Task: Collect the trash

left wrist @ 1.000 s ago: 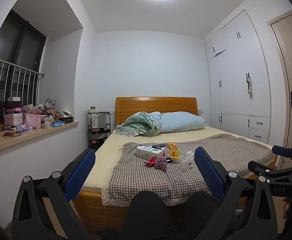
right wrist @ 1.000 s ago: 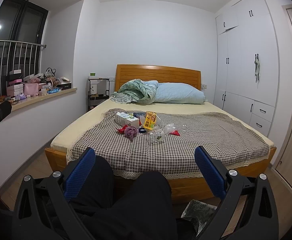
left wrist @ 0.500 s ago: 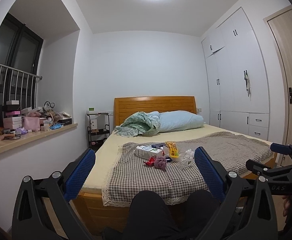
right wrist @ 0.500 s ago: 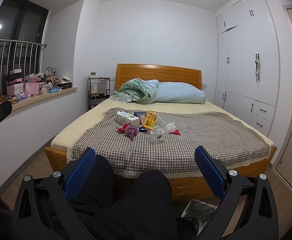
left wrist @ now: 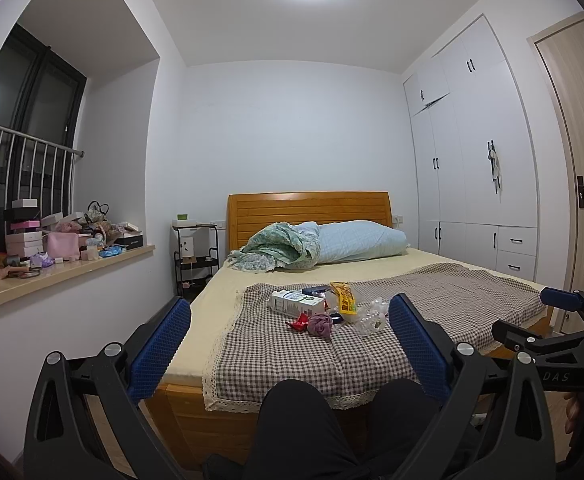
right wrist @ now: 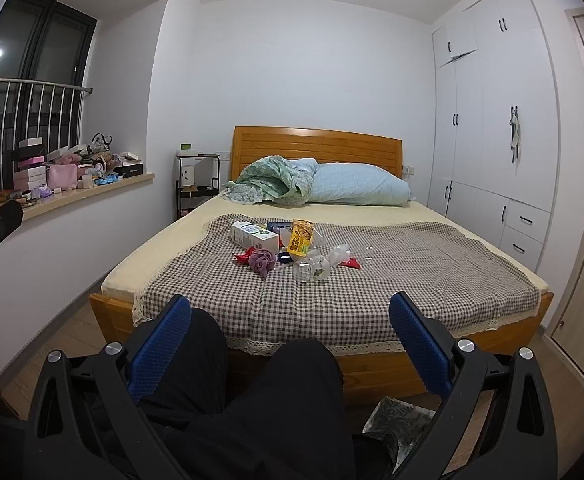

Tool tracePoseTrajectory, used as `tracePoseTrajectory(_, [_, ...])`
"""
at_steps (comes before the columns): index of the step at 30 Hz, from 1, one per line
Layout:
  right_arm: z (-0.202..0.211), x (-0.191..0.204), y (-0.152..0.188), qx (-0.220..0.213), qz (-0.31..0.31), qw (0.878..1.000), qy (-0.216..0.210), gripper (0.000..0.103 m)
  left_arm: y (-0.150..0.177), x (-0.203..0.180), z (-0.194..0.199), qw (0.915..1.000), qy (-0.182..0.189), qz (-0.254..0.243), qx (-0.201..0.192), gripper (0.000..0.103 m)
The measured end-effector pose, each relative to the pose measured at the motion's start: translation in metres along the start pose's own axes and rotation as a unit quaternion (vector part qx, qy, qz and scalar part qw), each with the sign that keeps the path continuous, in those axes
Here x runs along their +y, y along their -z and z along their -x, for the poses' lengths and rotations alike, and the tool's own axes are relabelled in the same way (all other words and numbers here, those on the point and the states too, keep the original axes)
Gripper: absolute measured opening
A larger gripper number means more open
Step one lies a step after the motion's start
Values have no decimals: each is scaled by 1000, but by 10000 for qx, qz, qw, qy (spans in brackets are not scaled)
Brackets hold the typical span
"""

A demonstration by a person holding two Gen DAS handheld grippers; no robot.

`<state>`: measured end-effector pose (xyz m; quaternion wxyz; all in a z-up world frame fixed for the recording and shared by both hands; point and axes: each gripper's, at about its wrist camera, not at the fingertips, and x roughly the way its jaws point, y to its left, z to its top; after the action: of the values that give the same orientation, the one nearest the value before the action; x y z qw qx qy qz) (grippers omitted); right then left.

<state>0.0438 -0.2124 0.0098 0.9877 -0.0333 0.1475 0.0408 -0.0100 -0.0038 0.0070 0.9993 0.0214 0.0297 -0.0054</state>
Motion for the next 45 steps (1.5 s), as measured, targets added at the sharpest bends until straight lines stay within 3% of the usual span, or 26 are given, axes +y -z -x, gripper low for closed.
tracePoseTrajectory(32, [-2, -4, 6, 74, -52, 9999, 60, 95, 4, 2, -5, 9999, 45, 64, 75, 96])
tracePoseTrajectory(40, [-23, -7, 8, 269, -15, 9995, 160, 95, 7, 7, -28, 9994, 112, 118, 310, 96])
tracePoseTrajectory(45, [-54, -9, 3, 361, 62, 9991, 200, 95, 9, 15, -66, 9982, 15, 223, 552, 96])
